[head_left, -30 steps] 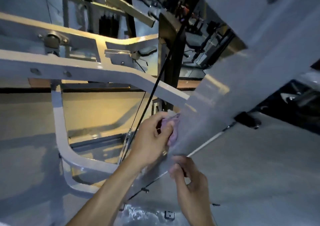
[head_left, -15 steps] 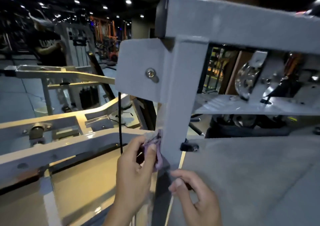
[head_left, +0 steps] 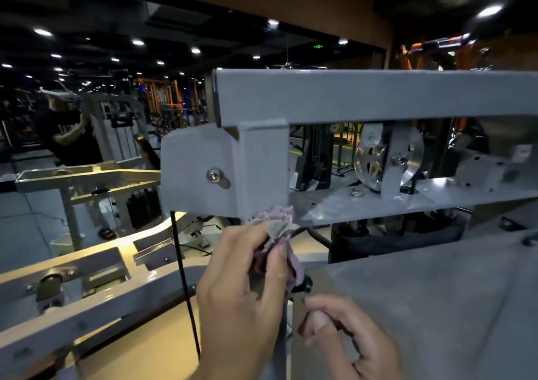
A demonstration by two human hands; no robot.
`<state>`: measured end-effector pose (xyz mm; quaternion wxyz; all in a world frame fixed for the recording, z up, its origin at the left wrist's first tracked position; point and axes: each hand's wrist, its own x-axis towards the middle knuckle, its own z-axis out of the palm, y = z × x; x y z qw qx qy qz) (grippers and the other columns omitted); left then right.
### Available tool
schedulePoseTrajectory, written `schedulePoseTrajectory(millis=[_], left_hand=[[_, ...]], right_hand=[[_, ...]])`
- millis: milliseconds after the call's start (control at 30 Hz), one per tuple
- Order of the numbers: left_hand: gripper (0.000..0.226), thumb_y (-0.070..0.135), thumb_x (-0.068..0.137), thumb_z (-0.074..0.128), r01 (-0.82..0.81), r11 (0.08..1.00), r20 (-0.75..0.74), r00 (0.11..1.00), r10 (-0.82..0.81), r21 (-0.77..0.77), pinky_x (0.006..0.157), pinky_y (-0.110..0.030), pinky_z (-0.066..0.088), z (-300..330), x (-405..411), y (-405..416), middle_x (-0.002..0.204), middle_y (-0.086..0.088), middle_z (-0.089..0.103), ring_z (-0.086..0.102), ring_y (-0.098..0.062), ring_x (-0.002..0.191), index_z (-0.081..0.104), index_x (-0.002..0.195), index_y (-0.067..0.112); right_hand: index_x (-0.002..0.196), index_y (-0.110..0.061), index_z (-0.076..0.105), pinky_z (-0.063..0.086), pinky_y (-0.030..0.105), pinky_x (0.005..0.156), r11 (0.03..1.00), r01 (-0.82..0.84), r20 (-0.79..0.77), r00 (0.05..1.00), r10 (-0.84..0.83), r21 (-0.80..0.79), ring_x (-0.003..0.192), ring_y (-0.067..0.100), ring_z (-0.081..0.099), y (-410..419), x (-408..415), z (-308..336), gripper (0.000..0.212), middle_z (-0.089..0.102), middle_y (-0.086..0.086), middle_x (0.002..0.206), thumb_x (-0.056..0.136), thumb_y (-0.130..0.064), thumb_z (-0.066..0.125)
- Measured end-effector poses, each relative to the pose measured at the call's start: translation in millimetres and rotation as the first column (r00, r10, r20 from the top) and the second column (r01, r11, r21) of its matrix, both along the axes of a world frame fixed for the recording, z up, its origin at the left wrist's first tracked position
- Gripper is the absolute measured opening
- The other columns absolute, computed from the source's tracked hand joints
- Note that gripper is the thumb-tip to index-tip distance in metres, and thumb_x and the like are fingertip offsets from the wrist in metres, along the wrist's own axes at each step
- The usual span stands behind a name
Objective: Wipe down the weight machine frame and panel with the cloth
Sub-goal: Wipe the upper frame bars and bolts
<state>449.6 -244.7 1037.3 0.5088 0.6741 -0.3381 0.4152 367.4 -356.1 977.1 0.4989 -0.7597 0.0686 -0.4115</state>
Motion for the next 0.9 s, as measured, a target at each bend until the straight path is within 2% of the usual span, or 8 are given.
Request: schedulePoseTrajectory(millis=[133, 267, 367, 467, 567, 667, 767, 900], left_hand=[[0.023, 0.018, 0.093, 0.063, -0.065, 0.997, 0.083, 0.995, 0.062, 0.040, 0.084, -0.005, 0.041, 3.2, 1.3, -15.7, 0.104, 0.002, 0.062, 0.056, 0.005, 0.101, 0.073, 0.112, 0.010], [0.024, 0.020, 0.093, 0.065, -0.055, 0.994, 0.117, 0.992, 0.044, 0.090, 0.089, -0.004, 0.041, 5.3, 2.0, -23.0, 0.105, 0.002, 0.065, 0.058, 0.002, 0.103, 0.075, 0.114, 0.013], [0.026, 0.020, 0.092, 0.066, -0.104, 0.993, 0.171, 0.981, 0.092, 0.062, 0.089, -0.005, 0.043, 24.6, 5.3, -21.2, 0.105, 0.000, 0.066, 0.059, 0.002, 0.098, 0.074, 0.115, 0.010], [0.025, 0.018, 0.095, 0.064, -0.207, 0.978, 0.245, 0.948, 0.205, -0.019, 0.087, -0.006, 0.044, 57.5, 12.0, -17.5, 0.106, 0.003, 0.062, 0.057, -0.001, 0.094, 0.072, 0.116, 0.007], [0.024, 0.018, 0.097, 0.062, -0.253, 0.966, 0.273, 0.927, 0.258, -0.052, 0.083, -0.007, 0.044, 73.1, 15.1, -17.5, 0.104, 0.004, 0.058, 0.057, -0.004, 0.088, 0.072, 0.116, 0.006], [0.025, 0.020, 0.094, 0.063, -0.217, 0.976, 0.258, 0.943, 0.212, -0.009, 0.084, -0.004, 0.043, 61.9, 10.6, -23.0, 0.103, 0.001, 0.063, 0.058, 0.001, 0.092, 0.074, 0.114, 0.009], [0.023, 0.020, 0.092, 0.066, -0.159, 0.987, 0.229, 0.961, 0.153, 0.005, 0.084, -0.006, 0.045, 57.1, 9.0, -26.3, 0.102, 0.002, 0.066, 0.063, -0.001, 0.096, 0.075, 0.110, 0.011], [0.022, 0.021, 0.091, 0.067, -0.064, 0.998, 0.168, 0.984, 0.064, -0.006, 0.080, -0.011, 0.049, 66.7, 6.9, -22.5, 0.104, 0.007, 0.066, 0.067, -0.006, 0.098, 0.075, 0.112, 0.017]], right_hand=[[0.095, -0.044, 0.076, 0.056, 0.024, 0.061, 0.998, 0.055, 0.060, 0.997, -0.056, 0.018, 0.058, 0.014, 0.069, -6.0, 5.1, 5.0, 0.029, 0.072, -0.006, 0.066, 0.089, -0.016, 0.075], [0.091, -0.038, 0.077, 0.057, 0.028, 0.063, 0.998, 0.015, 0.107, 0.994, -0.022, 0.060, 0.059, 0.015, 0.070, -16.2, 9.7, 21.6, 0.036, 0.074, -0.003, 0.068, 0.087, -0.002, 0.075], [0.096, -0.035, 0.075, 0.058, 0.030, 0.066, 0.996, -0.083, 0.209, 0.974, 0.085, -0.016, 0.066, 0.015, 0.072, -19.4, 14.7, 47.4, 0.013, 0.076, -0.002, 0.079, 0.088, -0.026, 0.069], [0.104, -0.042, 0.072, 0.056, 0.021, 0.071, 0.986, -0.149, 0.218, 0.963, 0.161, -0.070, 0.080, 0.012, 0.074, -18.0, 24.3, 69.3, 0.025, 0.076, -0.008, 0.090, 0.083, -0.048, 0.059], [0.104, -0.047, 0.070, 0.052, 0.011, 0.075, 0.978, -0.163, 0.246, 0.950, 0.191, -0.127, 0.088, 0.005, 0.072, -17.3, 27.8, 81.8, 0.024, 0.073, -0.016, 0.092, 0.082, -0.049, 0.059], [0.103, -0.043, 0.072, 0.056, 0.018, 0.070, 0.979, -0.153, 0.312, 0.931, 0.188, -0.132, 0.079, 0.011, 0.072, -23.7, 29.1, 87.3, 0.023, 0.073, -0.008, 0.092, 0.082, -0.043, 0.063], [0.104, -0.040, 0.070, 0.055, 0.021, 0.070, 0.985, -0.127, 0.416, 0.894, 0.165, -0.117, 0.079, 0.016, 0.070, -31.7, 28.3, 98.4, 0.024, 0.069, -0.004, 0.103, 0.081, -0.037, 0.065], [0.111, -0.039, 0.069, 0.053, 0.019, 0.076, 0.980, -0.168, 0.366, 0.910, 0.196, -0.107, 0.089, 0.021, 0.069, -32.4, 26.1, 115.8, 0.036, 0.069, -0.003, 0.109, 0.076, -0.046, 0.065]])
